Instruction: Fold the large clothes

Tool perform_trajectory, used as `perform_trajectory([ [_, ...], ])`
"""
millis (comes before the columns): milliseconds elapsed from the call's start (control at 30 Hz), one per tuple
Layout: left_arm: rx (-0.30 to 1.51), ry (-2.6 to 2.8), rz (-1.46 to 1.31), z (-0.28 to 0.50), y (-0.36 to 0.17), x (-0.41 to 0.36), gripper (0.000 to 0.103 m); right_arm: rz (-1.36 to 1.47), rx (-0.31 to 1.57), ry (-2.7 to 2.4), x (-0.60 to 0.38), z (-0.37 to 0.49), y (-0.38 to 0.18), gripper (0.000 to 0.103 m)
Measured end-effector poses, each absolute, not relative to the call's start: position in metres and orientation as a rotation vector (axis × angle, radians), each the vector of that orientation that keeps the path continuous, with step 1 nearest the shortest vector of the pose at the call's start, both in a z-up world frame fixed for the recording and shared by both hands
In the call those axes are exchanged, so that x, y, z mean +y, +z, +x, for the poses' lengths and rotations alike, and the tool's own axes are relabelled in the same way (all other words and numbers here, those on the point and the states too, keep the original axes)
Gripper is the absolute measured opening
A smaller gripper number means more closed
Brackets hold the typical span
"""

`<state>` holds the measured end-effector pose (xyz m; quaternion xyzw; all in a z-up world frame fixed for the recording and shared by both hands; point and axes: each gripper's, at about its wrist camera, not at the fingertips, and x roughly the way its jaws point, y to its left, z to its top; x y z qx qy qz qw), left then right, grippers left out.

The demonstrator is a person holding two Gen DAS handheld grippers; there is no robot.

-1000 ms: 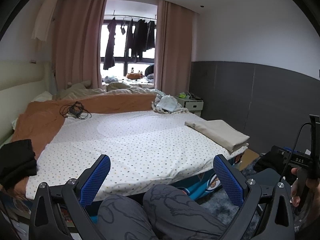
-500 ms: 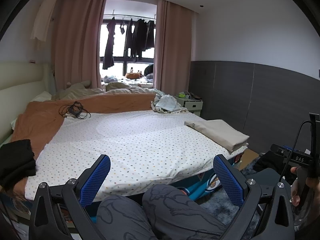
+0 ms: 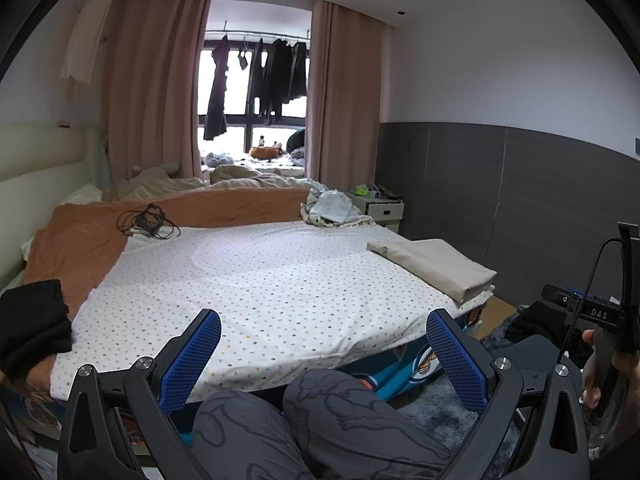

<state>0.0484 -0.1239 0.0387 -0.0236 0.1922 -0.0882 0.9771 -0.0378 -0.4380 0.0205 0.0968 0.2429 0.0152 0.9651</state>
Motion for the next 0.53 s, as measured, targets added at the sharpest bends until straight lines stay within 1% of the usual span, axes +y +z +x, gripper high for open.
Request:
perform_trajectory([
  [533, 0.396, -0.159, -0.068, 0.0487, 0.0384, -0.1203, 0.103, 0.180, 0.504, 0.034, -0.4367, -0.0341, 0.0211, 0.103],
])
